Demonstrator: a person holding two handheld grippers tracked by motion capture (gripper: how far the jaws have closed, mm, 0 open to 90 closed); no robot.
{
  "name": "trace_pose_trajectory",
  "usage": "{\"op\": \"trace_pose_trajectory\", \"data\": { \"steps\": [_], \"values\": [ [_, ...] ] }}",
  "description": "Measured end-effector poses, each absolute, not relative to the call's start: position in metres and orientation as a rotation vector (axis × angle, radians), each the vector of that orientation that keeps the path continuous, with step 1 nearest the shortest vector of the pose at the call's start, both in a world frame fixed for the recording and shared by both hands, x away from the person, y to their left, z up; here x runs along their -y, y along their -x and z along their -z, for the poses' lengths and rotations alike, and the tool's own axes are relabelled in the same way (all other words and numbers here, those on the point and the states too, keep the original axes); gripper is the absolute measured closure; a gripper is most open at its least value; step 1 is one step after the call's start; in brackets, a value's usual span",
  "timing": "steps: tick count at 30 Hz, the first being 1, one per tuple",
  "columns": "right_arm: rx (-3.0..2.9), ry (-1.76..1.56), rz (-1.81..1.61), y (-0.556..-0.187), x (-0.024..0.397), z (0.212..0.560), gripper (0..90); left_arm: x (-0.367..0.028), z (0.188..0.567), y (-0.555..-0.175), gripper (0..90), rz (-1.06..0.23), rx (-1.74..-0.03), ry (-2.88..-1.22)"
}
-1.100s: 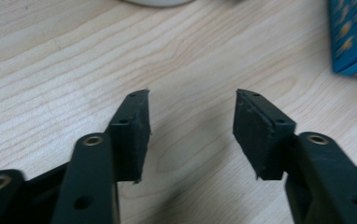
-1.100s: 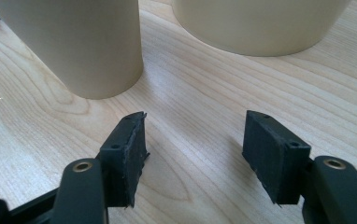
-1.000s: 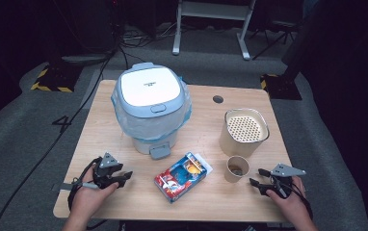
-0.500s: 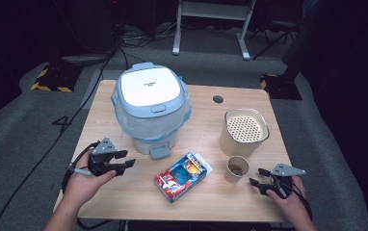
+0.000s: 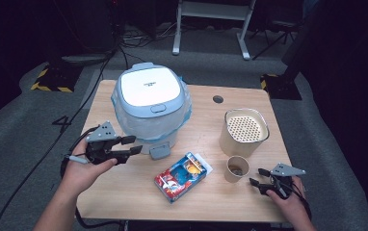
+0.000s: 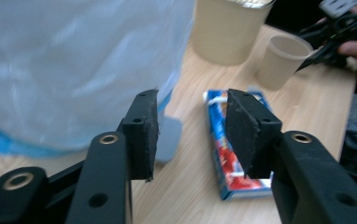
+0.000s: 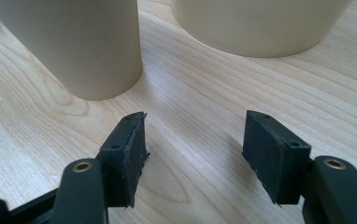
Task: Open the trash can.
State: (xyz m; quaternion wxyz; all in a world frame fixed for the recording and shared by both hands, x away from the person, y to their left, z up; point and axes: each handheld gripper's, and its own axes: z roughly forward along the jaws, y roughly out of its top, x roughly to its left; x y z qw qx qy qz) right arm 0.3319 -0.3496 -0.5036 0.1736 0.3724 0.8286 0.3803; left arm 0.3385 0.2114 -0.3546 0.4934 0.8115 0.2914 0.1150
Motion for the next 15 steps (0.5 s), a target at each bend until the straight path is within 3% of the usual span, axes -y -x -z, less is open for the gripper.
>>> {"op": "trace_pose_trajectory", "data": {
  "steps": [9, 15],
  "values": [
    [-2.350, -1.056, -1.078, -0.332, 0.350, 0.504, 39.7, -0.209, 0.326, -0.348, 61.1, -0.266, -0.604, -1.887],
    [-2.350, -1.056, -1.079, -0.332, 0.350, 0.504, 39.7, -0.205, 0.309, -0.360, 74.2, -0.270, -0.544, -1.902]
  ]
}}
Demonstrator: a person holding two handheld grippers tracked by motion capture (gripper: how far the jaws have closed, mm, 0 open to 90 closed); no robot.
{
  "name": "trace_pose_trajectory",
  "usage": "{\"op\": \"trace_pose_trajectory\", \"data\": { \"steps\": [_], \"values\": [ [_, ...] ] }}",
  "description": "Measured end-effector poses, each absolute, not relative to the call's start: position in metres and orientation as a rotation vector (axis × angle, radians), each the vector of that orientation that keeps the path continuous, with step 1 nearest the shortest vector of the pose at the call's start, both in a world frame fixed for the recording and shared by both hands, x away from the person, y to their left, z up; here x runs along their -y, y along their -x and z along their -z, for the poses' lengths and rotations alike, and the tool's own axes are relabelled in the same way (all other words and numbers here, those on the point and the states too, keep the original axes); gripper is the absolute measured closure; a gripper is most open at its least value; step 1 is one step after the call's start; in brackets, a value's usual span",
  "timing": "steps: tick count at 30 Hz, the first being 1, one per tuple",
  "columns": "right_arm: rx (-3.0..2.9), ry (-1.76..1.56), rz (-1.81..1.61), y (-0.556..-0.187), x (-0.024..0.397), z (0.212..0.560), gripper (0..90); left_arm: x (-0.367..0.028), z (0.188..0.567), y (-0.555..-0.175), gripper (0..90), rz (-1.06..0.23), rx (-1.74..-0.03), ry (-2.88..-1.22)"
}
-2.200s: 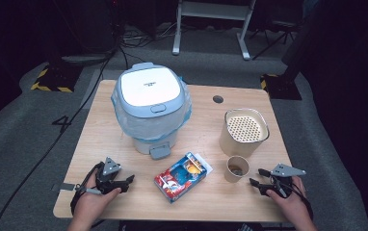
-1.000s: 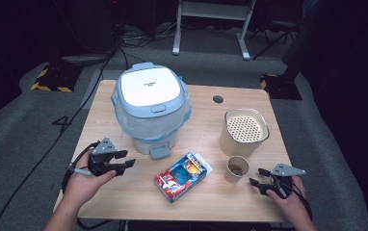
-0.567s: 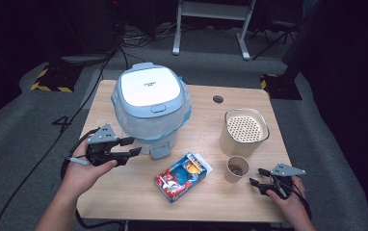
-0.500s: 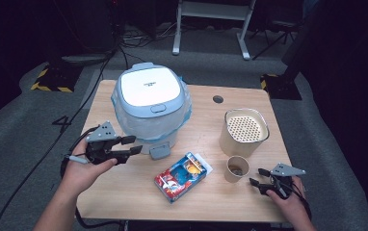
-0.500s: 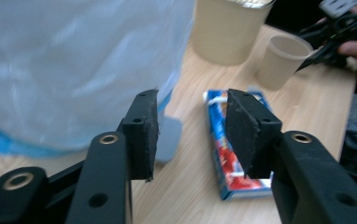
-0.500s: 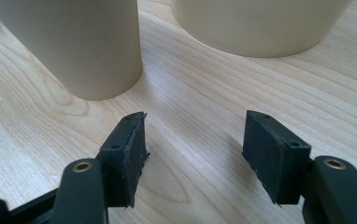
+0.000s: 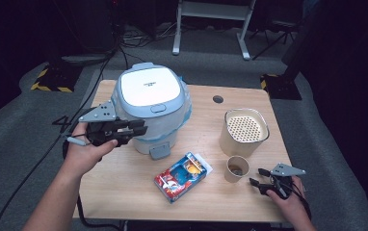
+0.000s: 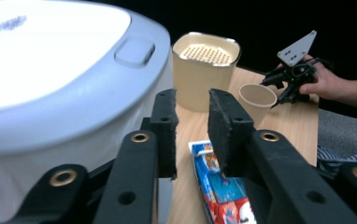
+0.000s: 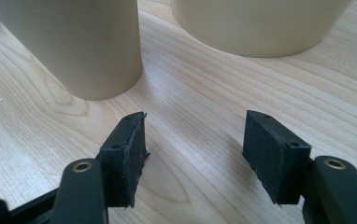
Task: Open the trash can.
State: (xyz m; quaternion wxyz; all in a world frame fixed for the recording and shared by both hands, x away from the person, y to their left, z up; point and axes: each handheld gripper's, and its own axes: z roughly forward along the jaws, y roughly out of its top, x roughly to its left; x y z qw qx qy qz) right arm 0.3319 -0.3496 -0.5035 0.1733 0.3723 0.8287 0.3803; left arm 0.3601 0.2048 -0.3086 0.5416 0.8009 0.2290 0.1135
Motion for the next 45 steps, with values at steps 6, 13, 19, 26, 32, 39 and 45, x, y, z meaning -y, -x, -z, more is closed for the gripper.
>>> {"op": "trace_pose_trajectory", "data": {
  "steps": [6, 13, 19, 26, 32, 39, 45],
  "values": [
    [-2.352, -1.055, -1.080, -0.332, 0.350, 0.504, 39.6, -0.195, 0.291, -0.370, 79.5, -0.251, -0.489, -1.900],
    [-2.352, -1.055, -1.080, -0.332, 0.350, 0.504, 39.6, -0.189, 0.278, -0.383, 82.3, -0.213, -0.480, -1.883],
    [-2.352, -1.055, -1.079, -0.332, 0.350, 0.503, 39.7, -0.186, 0.271, -0.394, 87.2, -0.229, -0.498, -1.897],
    [-2.352, -1.055, -1.080, -0.332, 0.350, 0.504, 39.6, -0.176, 0.273, -0.407, 89.9, -0.267, -0.553, -1.951],
    [-2.352, -1.055, -1.080, -0.332, 0.350, 0.504, 39.6, -0.171, 0.277, -0.415, 90.0, -0.263, -0.568, -1.971],
    [-2.356, -1.052, -1.082, -0.332, 0.350, 0.504, 39.2, -0.168, 0.280, -0.418, 90.0, -0.269, -0.598, -2.000],
    [-2.356, -1.052, -1.082, -0.332, 0.350, 0.504, 39.2, -0.167, 0.280, -0.417, 90.0, -0.295, -0.600, -2.002]
  ]
}}
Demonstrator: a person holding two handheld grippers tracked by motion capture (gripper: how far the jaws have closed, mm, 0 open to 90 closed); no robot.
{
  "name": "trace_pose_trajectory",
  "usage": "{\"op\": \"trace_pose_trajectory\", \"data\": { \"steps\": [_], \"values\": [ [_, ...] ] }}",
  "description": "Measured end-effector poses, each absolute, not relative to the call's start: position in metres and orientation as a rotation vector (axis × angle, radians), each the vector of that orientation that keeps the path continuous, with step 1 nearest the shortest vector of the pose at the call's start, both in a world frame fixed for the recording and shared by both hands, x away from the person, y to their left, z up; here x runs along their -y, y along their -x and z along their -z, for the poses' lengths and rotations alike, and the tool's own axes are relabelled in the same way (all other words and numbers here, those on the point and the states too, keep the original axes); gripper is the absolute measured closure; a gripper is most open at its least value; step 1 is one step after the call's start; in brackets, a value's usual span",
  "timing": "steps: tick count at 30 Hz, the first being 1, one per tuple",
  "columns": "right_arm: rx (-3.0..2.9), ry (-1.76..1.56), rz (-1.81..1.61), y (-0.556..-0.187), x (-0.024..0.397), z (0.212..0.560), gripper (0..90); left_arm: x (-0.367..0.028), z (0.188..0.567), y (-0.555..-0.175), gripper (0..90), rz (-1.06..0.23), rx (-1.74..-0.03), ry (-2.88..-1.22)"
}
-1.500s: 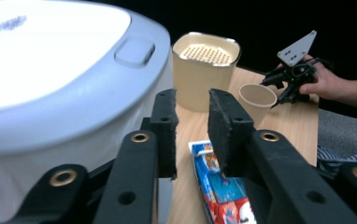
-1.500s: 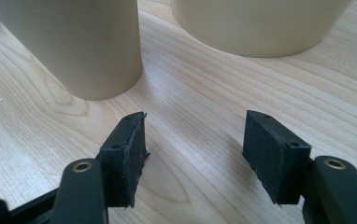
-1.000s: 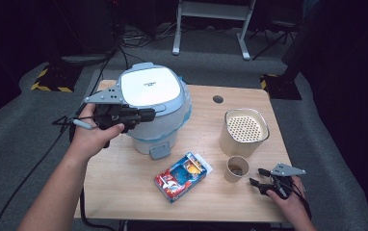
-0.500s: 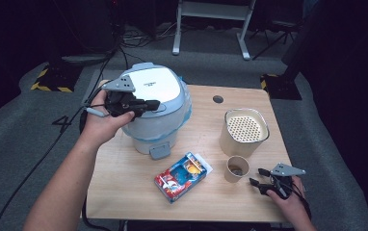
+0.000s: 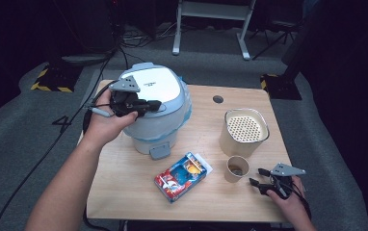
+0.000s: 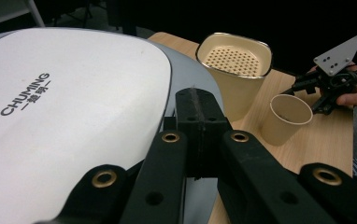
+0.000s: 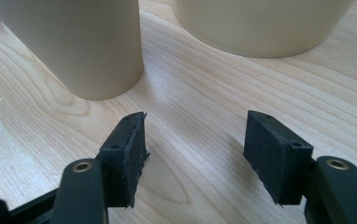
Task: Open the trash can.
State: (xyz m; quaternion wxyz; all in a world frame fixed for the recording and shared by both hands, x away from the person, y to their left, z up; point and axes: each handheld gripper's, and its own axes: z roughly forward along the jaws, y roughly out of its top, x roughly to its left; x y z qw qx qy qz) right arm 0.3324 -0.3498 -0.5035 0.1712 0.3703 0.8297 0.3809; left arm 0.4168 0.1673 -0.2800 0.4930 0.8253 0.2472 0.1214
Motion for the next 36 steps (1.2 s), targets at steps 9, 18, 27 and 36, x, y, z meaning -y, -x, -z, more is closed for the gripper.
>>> {"op": "trace_pose_trajectory", "data": {
  "steps": [9, 18, 27, 36],
  "values": [
    [-2.356, -1.052, -1.081, -0.332, 0.350, 0.504, 39.1, -0.166, 0.282, -0.416, 90.0, -0.290, -0.595, -2.002],
    [-2.355, -1.051, -1.081, -0.332, 0.350, 0.504, 39.0, -0.164, 0.281, -0.415, 90.0, -0.313, -0.603, -2.007],
    [-2.355, -1.051, -1.080, -0.332, 0.350, 0.504, 38.9, -0.163, 0.281, -0.414, 90.0, -0.298, -0.598, -2.001],
    [-2.358, -1.049, -1.081, -0.333, 0.350, 0.504, 38.4, -0.153, 0.282, -0.408, 49.0, -0.186, -0.511, -1.845]
  ]
}}
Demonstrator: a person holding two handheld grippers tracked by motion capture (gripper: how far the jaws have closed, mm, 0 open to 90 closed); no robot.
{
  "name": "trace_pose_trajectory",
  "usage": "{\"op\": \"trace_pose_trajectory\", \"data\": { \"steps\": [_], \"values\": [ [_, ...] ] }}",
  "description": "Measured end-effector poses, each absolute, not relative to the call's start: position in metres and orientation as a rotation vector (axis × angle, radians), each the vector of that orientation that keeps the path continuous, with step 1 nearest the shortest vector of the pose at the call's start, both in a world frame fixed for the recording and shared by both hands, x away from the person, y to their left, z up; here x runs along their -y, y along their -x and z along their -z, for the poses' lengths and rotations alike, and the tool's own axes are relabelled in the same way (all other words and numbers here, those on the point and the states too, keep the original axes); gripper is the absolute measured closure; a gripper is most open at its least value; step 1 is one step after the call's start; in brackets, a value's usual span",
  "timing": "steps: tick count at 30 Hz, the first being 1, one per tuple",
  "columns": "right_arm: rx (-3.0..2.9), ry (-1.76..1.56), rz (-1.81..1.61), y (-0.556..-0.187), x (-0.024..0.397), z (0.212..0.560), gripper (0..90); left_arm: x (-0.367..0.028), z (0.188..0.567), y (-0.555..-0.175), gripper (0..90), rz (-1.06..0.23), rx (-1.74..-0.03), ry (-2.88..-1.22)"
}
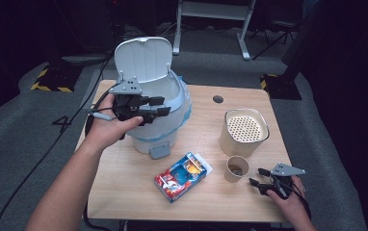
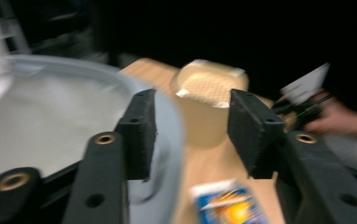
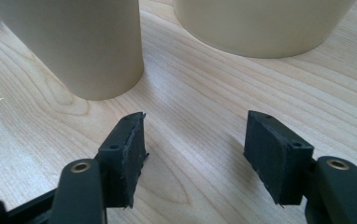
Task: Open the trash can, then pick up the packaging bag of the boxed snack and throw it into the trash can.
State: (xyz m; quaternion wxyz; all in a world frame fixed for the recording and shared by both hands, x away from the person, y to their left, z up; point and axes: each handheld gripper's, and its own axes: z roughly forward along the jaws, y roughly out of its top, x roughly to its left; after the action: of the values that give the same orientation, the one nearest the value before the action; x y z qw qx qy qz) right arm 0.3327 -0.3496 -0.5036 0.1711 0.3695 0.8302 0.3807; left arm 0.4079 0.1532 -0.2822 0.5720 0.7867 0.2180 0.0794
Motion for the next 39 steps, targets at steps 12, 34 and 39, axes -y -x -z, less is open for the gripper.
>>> {"op": "trace_pose_trajectory", "data": {
  "steps": [12, 34, 39],
  "values": [
    [-2.358, -1.047, -1.080, -0.333, 0.350, 0.504, 38.4, -0.117, 0.291, -0.394, 43.1, -0.184, -0.410, -1.908],
    [-2.361, -1.043, -1.081, -0.333, 0.349, 0.504, 37.4, -0.056, 0.372, -0.389, 38.9, -0.082, -0.346, -2.114],
    [-2.364, -1.039, -1.080, -0.333, 0.349, 0.504, 36.5, -0.045, 0.401, -0.398, 38.6, -0.028, -0.376, -2.202]
  ]
}}
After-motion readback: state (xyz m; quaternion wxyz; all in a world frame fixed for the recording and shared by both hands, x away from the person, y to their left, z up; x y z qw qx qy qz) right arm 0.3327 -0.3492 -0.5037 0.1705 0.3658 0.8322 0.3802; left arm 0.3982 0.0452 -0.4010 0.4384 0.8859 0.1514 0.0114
